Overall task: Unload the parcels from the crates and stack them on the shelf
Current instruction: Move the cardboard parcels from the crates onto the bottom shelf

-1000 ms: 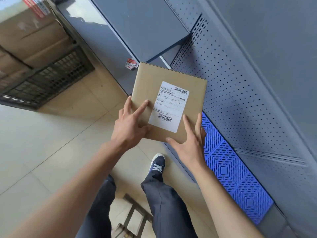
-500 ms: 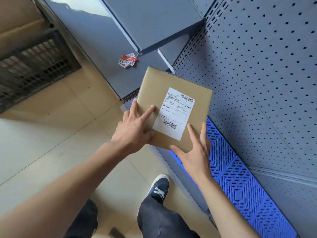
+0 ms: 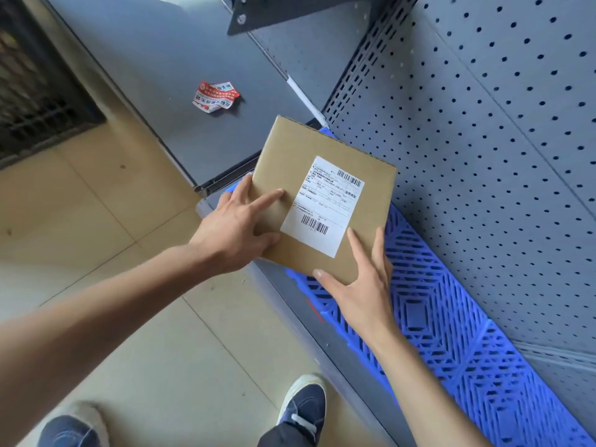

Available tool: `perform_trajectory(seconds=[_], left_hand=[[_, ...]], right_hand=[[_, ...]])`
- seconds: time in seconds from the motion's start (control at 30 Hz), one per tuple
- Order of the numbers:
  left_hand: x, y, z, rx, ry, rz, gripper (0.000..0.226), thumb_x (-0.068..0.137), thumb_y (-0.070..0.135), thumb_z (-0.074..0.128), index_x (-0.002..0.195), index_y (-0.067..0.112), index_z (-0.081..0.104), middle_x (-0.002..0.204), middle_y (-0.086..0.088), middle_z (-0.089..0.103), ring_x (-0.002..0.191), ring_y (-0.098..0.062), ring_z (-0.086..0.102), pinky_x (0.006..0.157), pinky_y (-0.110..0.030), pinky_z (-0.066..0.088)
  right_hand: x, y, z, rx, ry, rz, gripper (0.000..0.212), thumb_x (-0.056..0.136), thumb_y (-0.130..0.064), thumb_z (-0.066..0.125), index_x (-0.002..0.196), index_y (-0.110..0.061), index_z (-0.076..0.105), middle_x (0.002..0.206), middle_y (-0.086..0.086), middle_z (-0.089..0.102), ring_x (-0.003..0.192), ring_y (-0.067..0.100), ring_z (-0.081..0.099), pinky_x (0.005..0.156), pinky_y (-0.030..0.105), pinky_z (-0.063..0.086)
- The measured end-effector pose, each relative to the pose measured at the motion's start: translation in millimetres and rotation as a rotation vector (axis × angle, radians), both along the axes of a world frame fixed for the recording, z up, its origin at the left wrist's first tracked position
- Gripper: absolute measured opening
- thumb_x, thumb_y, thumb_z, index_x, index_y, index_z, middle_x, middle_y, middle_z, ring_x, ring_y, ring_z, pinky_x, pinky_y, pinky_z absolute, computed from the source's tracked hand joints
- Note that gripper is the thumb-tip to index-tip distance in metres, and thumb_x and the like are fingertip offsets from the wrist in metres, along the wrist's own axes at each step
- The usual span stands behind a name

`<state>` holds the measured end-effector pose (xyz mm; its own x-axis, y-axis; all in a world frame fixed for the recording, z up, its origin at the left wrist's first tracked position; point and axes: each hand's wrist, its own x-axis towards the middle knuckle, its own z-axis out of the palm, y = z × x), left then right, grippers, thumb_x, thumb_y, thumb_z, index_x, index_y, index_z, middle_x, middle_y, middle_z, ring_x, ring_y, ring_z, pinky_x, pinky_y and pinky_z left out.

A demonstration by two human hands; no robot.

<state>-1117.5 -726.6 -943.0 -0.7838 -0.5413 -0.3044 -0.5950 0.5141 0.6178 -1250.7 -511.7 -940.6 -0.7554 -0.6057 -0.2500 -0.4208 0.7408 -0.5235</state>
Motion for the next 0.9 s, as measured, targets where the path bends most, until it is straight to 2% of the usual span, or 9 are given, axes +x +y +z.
perform_trajectory(seconds=[0.17, 0.33, 0.6, 0.73, 0.9], left_hand=[[-10.4, -10.1, -13.0, -0.06, 0.052, -0.005, 0.066, 0.094, 0.051, 0.062, 0.152, 0.052, 0.032, 0.169, 0.002, 0.007, 0.145, -0.026, 0.024, 0.114, -0.049, 0.035], [-8.2, -5.2, -15.6, -0.107, 0.062, -0.017, 0.059, 0.097, 0.051, 0.058, 0.152, 0.05, 0.035, 0.169, -0.002, 0.006, 0.148, -0.029, 0.025, 0.116, -0.049, 0.034], [-10.8, 1.7, -3.1, -0.258, 0.072, -0.06, 0.042, 0.1, 0.038, 0.055, 0.14, 0.05, 0.053, 0.163, 0.004, 0.02, 0.137, -0.028, 0.031, 0.095, -0.051, 0.049], [-12.0, 0.1, -7.3, -0.271, 0.089, -0.082, 0.04, 0.102, 0.035, 0.054, 0.14, 0.048, 0.054, 0.163, 0.004, 0.023, 0.137, -0.029, 0.03, 0.093, -0.051, 0.048], [-13.7, -4.8, -13.9, -0.26, 0.11, -0.097, 0.04, 0.103, 0.032, 0.055, 0.141, 0.045, 0.055, 0.165, -0.001, 0.022, 0.141, -0.031, 0.028, 0.097, -0.054, 0.043]], right_hand=[[-5.3, -3.8, -17.0, -0.031, 0.021, -0.022, 0.087, 0.081, -0.059, 0.073, 0.155, -0.041, 0.03, 0.167, -0.016, -0.005, 0.151, 0.019, 0.005, 0.121, 0.05, 0.023], [-2.7, -2.4, -21.3, -0.033, 0.058, -0.015, 0.086, 0.082, -0.065, 0.067, 0.155, -0.042, 0.028, 0.167, -0.016, -0.005, 0.15, 0.022, 0.007, 0.118, 0.053, 0.026], [0.2, -2.8, -19.2, 0.02, 0.074, 0.036, 0.084, 0.088, -0.07, 0.056, 0.157, -0.039, 0.02, 0.168, -0.005, -0.01, 0.151, 0.026, 0.003, 0.118, 0.056, 0.025], [-0.1, -6.5, -15.0, 0.011, 0.024, 0.002, 0.082, 0.087, -0.065, 0.062, 0.155, -0.04, 0.024, 0.168, -0.007, -0.009, 0.152, 0.025, 0.0, 0.117, 0.056, 0.027], [4.2, -11.8, -14.0, -0.023, -0.001, -0.073, 0.08, 0.085, -0.06, 0.068, 0.153, -0.041, 0.029, 0.167, -0.012, -0.008, 0.151, 0.02, 0.002, 0.117, 0.057, 0.027]])
